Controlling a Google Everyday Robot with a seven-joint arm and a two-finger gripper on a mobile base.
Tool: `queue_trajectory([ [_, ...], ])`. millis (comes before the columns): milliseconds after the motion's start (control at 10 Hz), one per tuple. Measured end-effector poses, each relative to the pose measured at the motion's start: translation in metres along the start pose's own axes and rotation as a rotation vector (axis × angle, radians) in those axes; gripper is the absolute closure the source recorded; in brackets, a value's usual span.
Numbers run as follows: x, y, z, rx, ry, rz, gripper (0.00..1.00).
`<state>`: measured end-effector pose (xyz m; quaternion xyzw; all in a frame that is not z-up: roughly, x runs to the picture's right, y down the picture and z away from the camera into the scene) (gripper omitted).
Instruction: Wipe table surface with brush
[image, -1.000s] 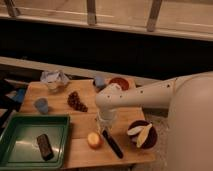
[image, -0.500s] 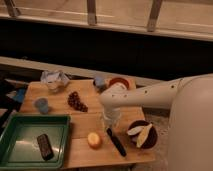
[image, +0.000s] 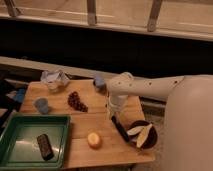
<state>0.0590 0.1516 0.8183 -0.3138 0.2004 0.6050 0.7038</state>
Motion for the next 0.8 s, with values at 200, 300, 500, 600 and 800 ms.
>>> queue_trajectory([
  [200, 0.007, 0.008, 0.0, 0.006, 0.006, -0.031, 1.0],
  [300, 0.019, 0.017, 0.002, 0.006, 0.011, -0.031, 1.0],
  [500, 0.05, 0.022, 0.005, 0.018, 0.026, -0.004, 1.0],
  [600, 0.066, 0.021, 0.006, 0.019, 0.026, 0.017, 1.0],
  [800, 0.073, 0.02, 0.005, 0.012, 0.015, 0.041, 1.0],
])
